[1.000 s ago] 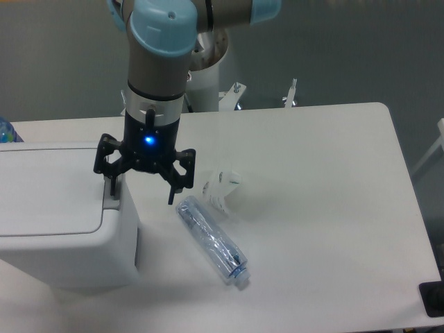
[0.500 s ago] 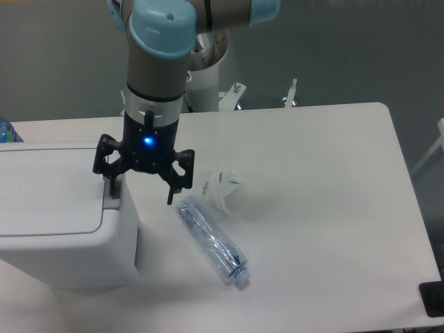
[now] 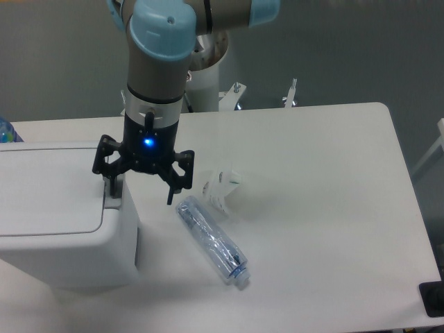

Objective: Open the trash can
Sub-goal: 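Push the lid edge so the trash can lid flips open, then lift the gripper up away from the opened trash can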

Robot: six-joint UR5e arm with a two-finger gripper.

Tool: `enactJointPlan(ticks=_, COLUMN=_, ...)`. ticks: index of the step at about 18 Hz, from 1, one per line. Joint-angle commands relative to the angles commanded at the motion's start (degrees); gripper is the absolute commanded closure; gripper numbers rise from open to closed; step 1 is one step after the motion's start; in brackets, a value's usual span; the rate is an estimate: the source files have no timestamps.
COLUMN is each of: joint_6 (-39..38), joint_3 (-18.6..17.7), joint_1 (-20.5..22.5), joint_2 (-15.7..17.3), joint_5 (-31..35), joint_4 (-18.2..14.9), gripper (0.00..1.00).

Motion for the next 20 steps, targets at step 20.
enactJointPlan(ticks=20, joint_6=4.56, joint_3=6.42, joint_1=2.46, joint_2=-0.09, joint_5=21.94, joint_4=5.80, gripper=0.00)
